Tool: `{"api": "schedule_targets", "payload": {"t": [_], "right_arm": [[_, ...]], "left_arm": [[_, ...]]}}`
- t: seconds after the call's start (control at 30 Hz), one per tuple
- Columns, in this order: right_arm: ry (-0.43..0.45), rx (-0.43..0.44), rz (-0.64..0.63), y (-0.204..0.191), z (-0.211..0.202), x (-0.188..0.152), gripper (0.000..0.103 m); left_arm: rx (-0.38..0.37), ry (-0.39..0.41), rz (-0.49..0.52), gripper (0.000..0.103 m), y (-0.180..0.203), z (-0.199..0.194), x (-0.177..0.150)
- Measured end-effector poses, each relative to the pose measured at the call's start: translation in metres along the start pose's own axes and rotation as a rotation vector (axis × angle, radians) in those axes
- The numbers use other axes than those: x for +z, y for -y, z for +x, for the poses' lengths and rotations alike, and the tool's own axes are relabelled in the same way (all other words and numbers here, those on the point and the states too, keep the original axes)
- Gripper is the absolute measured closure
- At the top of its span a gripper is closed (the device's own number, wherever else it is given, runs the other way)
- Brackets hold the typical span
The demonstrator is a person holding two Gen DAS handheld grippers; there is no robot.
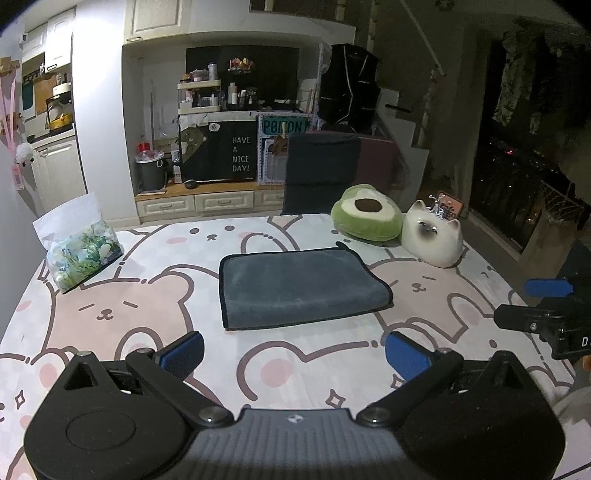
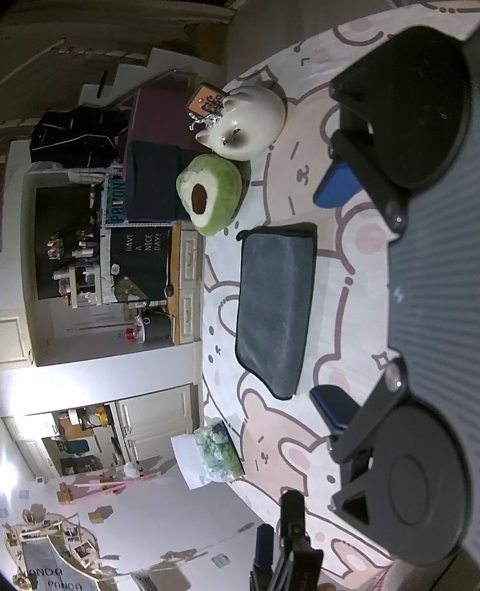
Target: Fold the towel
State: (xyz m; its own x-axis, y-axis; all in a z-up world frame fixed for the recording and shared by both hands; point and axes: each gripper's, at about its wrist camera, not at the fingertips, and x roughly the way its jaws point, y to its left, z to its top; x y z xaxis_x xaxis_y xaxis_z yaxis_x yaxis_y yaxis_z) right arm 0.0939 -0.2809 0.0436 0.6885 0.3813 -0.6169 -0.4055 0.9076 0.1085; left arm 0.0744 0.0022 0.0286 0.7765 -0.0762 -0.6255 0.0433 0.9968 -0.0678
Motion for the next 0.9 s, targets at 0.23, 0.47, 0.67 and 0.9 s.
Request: {"api": "schedule_targets", "payload": {"t": [0.23, 0.47, 0.67, 0.9], "right_arm": [[0.024, 0.016, -0.016, -0.006, -0.016, -0.014, 0.000], [0.041, 0.025, -0.021, -0.010, -0.025, -0.021, 0.000], [0.046, 0.032, -0.013, -0.012, -0.029, -0.028, 0.000], [0.053, 0.025, -0.022, -0.013, -0.031, -0.032, 0.000]], "left_arm": [[-0.014, 0.022, 0.004, 0.000, 0.005, -0.009, -0.012], [-0.030, 0.029, 0.024, 0.000, 0.009, -0.017, -0.024], [-0.045, 0.027, 0.028, 0.000, 0.007, -0.021, -0.033], [-0.041, 0.036, 0.016, 0.000, 0.006, -0.026, -0.042]]}}
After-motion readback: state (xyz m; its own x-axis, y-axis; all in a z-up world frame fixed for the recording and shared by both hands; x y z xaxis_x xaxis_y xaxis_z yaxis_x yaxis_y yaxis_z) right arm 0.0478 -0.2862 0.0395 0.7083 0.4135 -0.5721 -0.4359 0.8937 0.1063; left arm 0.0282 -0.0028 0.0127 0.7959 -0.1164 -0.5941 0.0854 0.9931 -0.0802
